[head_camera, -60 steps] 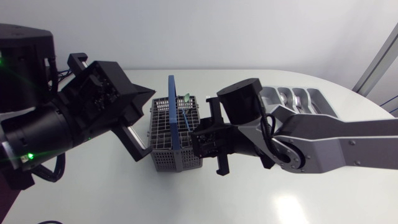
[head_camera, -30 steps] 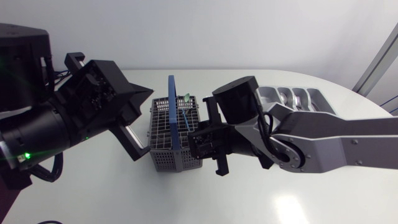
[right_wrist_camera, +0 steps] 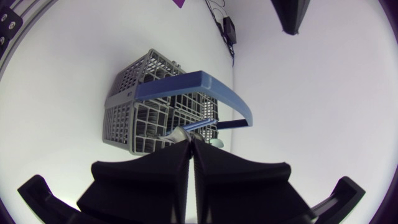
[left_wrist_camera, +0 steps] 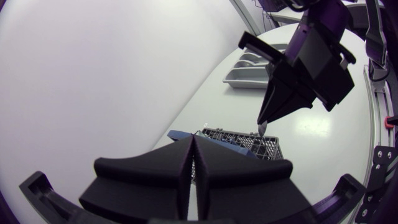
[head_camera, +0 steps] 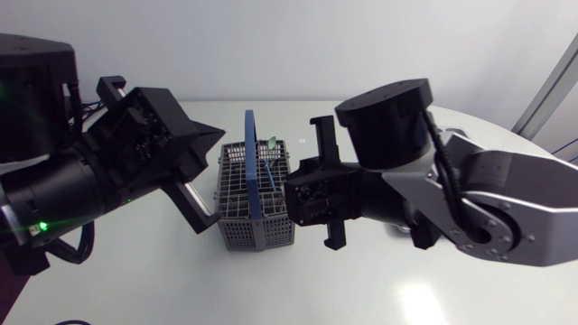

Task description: Unload the cutlery basket into the drawer organizer.

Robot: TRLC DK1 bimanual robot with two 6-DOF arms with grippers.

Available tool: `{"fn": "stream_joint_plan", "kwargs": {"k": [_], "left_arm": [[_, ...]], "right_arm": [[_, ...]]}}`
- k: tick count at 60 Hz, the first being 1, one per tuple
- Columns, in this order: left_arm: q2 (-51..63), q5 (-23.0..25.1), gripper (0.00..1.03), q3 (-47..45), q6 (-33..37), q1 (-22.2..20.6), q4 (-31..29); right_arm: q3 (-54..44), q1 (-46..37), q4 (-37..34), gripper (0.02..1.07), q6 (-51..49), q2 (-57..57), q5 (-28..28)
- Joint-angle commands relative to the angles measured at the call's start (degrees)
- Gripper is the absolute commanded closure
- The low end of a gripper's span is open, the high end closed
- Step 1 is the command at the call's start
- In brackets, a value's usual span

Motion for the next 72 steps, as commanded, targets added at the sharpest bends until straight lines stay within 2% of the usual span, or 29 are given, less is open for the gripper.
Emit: {"fn": "stream_joint_plan", "kwargs": {"k": [1, 11, 26, 31, 35, 53, 72], "left_arm": [[1.26, -0.33, 1.00, -0.85, 0.92, -0.87, 0.73], [2.76, 0.55, 1.00, -0.14, -1.01, -3.25, 0.73], [6.01, 7.14, 0.98, 0.91, -5.14, -3.07, 0.82], [6.53, 8.64, 0.97, 1.61, -5.76, -3.25, 0.82], [6.71, 9.43, 0.92, 2.32, -6.11, -3.07, 0.73], [7.50, 14.61, 0.80, 8.29, -9.54, -4.21, -5.60], [8.91, 17.25, 0.80, 10.14, -12.88, -6.41, -7.97]], "right_arm": [[-0.35, 1.12, -2.36, 1.00, -0.86, -3.36, 1.03], [1.32, 1.91, -7.28, 1.00, 0.63, -8.54, 2.17], [4.83, 1.91, -14.40, 1.00, 6.17, -16.28, 1.82], [4.74, 1.91, -15.01, 1.00, 7.40, -18.30, 1.73], [4.66, 1.91, -15.19, 1.00, 8.19, -19.62, 1.73], [7.38, 1.91, -18.27, 1.00, 11.53, -23.05, -0.02], [10.02, 2.18, -19.50, 1.00, 14.43, -23.57, -0.99]]}}
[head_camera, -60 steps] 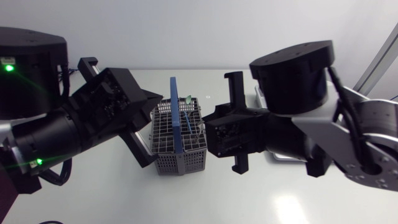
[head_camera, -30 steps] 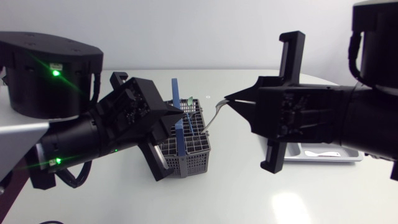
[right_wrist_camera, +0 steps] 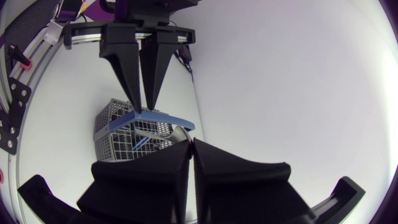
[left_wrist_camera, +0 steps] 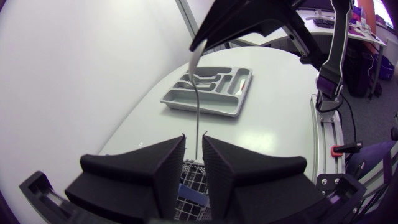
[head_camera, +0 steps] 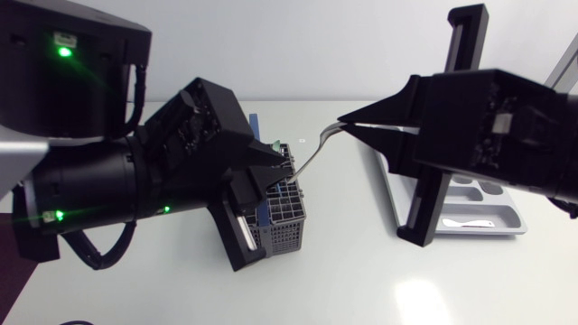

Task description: Unload the cutlery basket into the drawer organizer.

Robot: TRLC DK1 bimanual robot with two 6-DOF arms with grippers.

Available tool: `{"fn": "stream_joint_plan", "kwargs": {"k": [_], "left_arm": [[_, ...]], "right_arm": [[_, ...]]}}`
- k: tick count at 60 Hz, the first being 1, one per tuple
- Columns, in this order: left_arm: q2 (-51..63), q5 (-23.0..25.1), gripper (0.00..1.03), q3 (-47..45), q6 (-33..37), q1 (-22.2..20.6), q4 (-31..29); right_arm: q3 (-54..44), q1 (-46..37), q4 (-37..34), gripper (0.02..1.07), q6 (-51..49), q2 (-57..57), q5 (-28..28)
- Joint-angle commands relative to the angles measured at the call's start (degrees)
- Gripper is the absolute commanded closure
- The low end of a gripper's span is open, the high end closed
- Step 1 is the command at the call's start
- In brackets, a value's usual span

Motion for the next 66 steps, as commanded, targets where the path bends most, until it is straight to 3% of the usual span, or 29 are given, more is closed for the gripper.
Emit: {"fn": "stream_joint_plan", "kwargs": {"k": [1, 52, 66], "left_arm": [[1.28, 0.90, 0.80, 1.97, -1.91, -0.62, -0.41], [3.30, 1.25, 0.80, 2.14, -2.52, -0.18, 1.53], [3.57, 1.25, 0.98, 2.14, -3.23, 0.52, 1.70]], "right_arm": [[2.00, 0.67, -0.48, 1.00, 1.75, -0.38, -0.34], [4.90, 3.22, -2.15, 1.00, 5.62, 0.85, -0.69], [4.63, 3.22, -2.15, 1.00, 5.80, 0.85, -0.69]]}}
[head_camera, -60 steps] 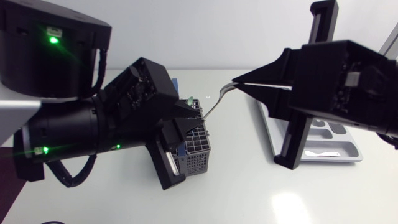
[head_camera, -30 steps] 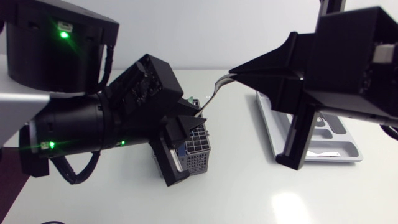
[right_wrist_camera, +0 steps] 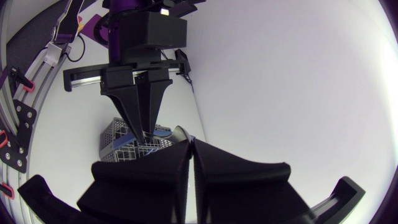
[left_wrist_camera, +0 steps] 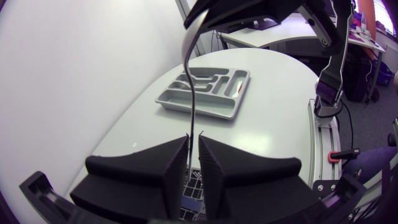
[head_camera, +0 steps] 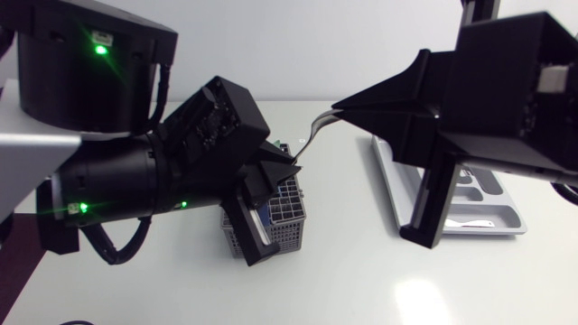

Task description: Unload the cutlery basket into the drawer organizer.

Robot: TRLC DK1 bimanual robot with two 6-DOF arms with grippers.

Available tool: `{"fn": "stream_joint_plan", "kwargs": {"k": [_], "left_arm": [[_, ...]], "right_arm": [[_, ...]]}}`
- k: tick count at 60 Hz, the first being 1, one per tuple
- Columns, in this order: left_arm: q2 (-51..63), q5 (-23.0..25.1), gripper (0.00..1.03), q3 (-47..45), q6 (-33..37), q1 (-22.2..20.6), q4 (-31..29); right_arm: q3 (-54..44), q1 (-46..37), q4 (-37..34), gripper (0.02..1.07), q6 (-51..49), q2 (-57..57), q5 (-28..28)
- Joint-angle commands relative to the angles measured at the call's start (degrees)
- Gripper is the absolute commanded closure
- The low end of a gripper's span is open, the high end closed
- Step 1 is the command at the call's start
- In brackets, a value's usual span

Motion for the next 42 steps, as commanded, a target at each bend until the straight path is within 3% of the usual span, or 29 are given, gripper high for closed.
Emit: {"fn": "stream_joint_plan", "kwargs": {"k": [1, 31, 42], "left_arm": [[0.92, 0.51, 0.98, 0.94, -1.54, 0.57, 0.63], [1.27, 0.16, 1.00, 0.24, -1.63, 1.36, 0.81], [1.10, -1.95, 1.00, 0.32, -1.72, 1.45, 0.98]], "right_arm": [[1.00, 0.62, -0.29, 1.00, 1.21, 0.45, -0.01], [0.39, 0.35, 0.67, 0.99, 1.47, 0.28, 0.17], [-0.14, -0.08, 2.70, 0.95, 2.88, 0.10, 0.34]]}}
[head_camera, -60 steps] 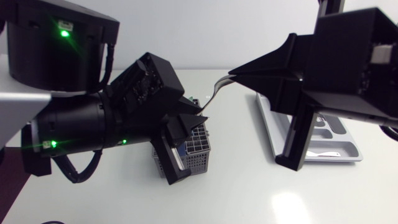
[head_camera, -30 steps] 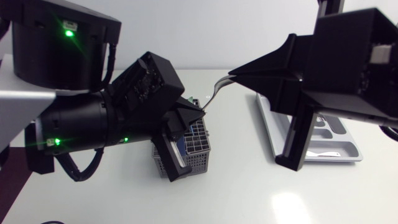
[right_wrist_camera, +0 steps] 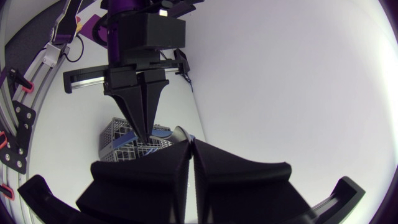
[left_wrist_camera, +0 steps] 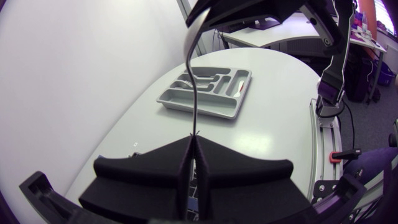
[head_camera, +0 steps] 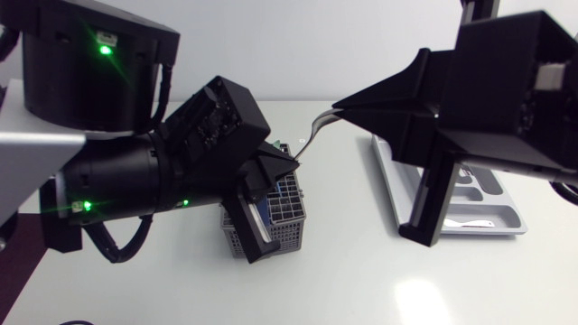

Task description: Unload the cutlery basket into the drawer organizer.

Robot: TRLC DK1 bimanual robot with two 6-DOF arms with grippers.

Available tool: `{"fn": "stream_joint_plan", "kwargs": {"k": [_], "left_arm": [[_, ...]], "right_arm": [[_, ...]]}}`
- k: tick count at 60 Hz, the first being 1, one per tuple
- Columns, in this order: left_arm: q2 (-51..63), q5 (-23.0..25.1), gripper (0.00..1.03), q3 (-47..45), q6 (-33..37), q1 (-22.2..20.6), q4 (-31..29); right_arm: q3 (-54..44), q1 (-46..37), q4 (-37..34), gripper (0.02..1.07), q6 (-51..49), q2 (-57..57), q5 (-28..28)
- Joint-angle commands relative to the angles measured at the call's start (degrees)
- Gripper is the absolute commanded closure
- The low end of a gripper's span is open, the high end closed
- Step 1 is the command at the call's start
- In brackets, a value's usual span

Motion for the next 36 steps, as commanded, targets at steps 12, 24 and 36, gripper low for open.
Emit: {"fn": "stream_joint_plan", "kwargs": {"k": [12, 24, 36], "left_arm": [[0.31, -3.18, 1.00, 0.52, -2.55, 1.98, 1.78], [-0.92, -3.97, 1.00, 0.52, -4.49, 3.47, 3.89], [-1.10, -3.89, 1.00, 1.23, -9.14, 4.26, 6.17]], "right_arm": [[0.50, -1.43, 3.40, 0.39, 5.95, 0.26, 0.43], [1.38, -7.93, 4.02, 0.23, 16.50, 1.14, -3.70], [2.70, -15.93, 3.66, 0.23, 31.79, 6.06, -13.81]]}}
